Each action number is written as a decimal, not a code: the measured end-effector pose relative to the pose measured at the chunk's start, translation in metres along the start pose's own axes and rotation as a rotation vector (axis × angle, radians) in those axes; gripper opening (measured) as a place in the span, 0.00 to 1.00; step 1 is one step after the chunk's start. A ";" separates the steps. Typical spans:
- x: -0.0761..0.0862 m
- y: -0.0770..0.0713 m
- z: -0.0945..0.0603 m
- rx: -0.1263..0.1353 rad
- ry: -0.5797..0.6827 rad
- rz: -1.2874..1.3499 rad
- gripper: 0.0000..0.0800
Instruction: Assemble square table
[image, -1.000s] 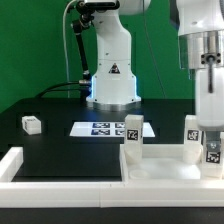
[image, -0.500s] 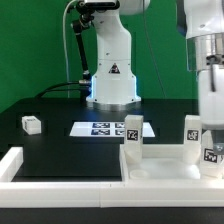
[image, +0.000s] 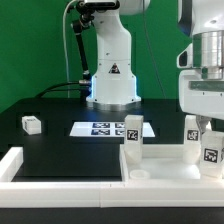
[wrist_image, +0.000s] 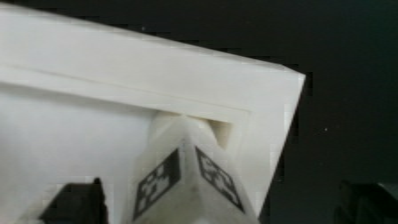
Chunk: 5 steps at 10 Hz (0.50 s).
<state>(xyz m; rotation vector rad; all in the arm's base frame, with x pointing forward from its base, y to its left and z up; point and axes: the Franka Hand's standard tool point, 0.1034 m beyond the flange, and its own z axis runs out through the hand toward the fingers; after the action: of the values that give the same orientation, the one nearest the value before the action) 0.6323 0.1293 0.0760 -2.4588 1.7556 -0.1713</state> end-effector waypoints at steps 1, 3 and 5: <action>0.001 0.000 0.000 -0.004 0.005 -0.081 0.81; 0.012 -0.002 -0.003 -0.029 0.027 -0.442 0.81; 0.015 -0.002 -0.003 -0.029 0.027 -0.449 0.81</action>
Offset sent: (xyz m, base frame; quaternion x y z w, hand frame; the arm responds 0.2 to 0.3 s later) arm 0.0107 -0.0028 0.0017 0.0138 -0.0411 -0.3626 0.9309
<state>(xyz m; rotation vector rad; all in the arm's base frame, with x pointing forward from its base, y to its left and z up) 0.6382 0.1156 0.0794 -2.8456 1.1928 -0.2175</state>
